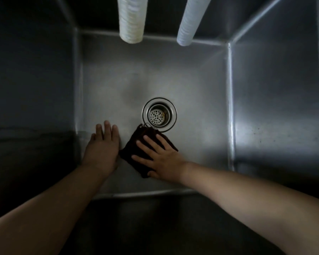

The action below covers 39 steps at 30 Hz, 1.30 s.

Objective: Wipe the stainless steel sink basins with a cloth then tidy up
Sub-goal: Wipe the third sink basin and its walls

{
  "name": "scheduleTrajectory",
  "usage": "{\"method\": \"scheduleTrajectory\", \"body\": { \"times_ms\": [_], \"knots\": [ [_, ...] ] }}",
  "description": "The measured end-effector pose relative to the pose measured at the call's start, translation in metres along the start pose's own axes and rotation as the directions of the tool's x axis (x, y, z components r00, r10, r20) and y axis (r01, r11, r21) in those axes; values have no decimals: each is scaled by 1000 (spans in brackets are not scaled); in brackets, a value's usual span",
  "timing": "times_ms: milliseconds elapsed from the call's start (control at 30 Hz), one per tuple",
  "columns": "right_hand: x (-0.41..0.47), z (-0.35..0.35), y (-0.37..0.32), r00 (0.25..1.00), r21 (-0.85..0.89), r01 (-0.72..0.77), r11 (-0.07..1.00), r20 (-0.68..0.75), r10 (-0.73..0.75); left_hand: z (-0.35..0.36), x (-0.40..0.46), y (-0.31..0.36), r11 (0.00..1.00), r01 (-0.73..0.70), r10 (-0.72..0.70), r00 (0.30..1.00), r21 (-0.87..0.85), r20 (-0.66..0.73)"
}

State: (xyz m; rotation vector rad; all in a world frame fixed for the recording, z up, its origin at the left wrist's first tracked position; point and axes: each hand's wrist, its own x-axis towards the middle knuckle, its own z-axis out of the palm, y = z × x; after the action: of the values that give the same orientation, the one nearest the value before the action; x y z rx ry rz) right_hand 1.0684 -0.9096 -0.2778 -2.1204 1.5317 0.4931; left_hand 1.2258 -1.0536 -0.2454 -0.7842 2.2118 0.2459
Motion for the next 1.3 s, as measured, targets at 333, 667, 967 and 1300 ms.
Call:
{"method": "scheduleTrajectory", "body": {
  "times_ms": [333,667,967,1300],
  "knots": [
    [-81,22,78,893,98,-428,898,-106,437,3,3,2,1000,22,-22,1000,4,-4],
    [-23,-67,245,660,88,-720,688,-220,719,-1,4,7,997,49,-52,998,67,33],
    [-53,-56,196,701,-134,-712,689,-99,706,-6,1,5,998,31,-34,999,58,40],
    [-124,-4,88,762,-142,-461,876,442,473,-5,-5,3,999,2,-1,1000,47,-16]
  ]
}}
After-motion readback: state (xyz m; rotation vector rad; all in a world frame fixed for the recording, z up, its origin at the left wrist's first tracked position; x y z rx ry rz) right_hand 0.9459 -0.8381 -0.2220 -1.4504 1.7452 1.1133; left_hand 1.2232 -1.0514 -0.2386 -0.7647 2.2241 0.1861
